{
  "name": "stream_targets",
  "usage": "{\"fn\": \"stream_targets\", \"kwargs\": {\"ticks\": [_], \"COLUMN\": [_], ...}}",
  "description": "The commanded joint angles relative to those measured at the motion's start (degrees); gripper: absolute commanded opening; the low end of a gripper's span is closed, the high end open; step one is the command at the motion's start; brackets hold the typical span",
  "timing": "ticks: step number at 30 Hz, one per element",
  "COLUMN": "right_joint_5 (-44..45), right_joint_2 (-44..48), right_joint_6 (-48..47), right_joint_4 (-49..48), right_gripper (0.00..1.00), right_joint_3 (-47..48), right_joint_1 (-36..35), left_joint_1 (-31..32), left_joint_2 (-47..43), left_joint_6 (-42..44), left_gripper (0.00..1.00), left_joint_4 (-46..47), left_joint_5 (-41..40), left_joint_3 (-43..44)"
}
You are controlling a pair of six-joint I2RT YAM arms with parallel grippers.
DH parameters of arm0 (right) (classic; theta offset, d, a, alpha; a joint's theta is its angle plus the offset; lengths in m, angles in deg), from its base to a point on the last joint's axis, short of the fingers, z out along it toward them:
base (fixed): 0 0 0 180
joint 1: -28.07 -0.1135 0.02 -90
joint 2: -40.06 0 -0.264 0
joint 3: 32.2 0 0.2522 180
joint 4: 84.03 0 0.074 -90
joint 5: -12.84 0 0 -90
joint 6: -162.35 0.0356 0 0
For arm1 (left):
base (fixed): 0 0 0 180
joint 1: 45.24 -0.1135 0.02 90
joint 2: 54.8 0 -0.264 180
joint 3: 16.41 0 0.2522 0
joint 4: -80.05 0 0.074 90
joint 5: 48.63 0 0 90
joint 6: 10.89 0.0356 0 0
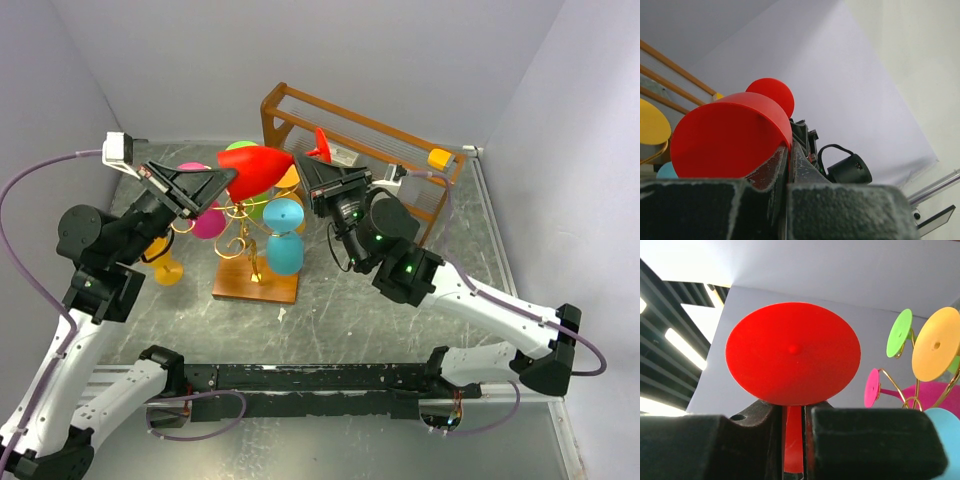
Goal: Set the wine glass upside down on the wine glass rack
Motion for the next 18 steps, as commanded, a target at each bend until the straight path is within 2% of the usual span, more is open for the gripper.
{"fn": "stream_targets", "kwargs": {"ticks": [1,5,6,8,10,12,14,18], "right_joint_5": [2.5,0.2,-0.3,-0.4,-0.2,0.2,0.2,-0.5], "right_joint_2": [2.4,1.9,1.5,0.8,0.1,-0.1,-0.4,-1.0], "right_joint_6": [-6.2,-8.7,-8.5,-8.1,-8.0,-8.4,-9.4,-10.4], "right_joint_4": [-6.4,-10.2,-10.2,-9.7,-9.5,-9.9,-10.7,-11.3], "right_gripper": [0.0,0.01,0.1,0.22,0.29,0.32,0.31,0.09], "right_joint_3": [-1.2,-1.4,-1.1,-0.3,0.3,0.7,1.1,1.7], "right_joint_1": [0.6,0.6,0.6,0.6,0.5,0.6,0.6,0.6], "left_joint_1": [0.3,0.3,0.3,0.3,0.3,0.3,0.3,0.3], "left_joint_2": [-1.4,-0.8,-0.5,0.1,0.6,0.8,0.7,1.0], "left_joint_6": [1.1,-1.2,-1.9,-3.1,-2.2,-0.8,-0.2,-0.6], "left_gripper": [0.07,0.07,0.07,0.07,0.07,0.07,0.07,0.07], "left_joint_4": [-7.1,-5.5,-4.3,-3.1,-3.7,-5.6,-6.3,-5.5], "left_joint_5": [3.3,6.3,7.4,9.4,10.7,10.7,10.5,11.4], "left_joint_3": [4.6,3.5,3.0,2.4,2.9,3.8,4.0,3.4]}}
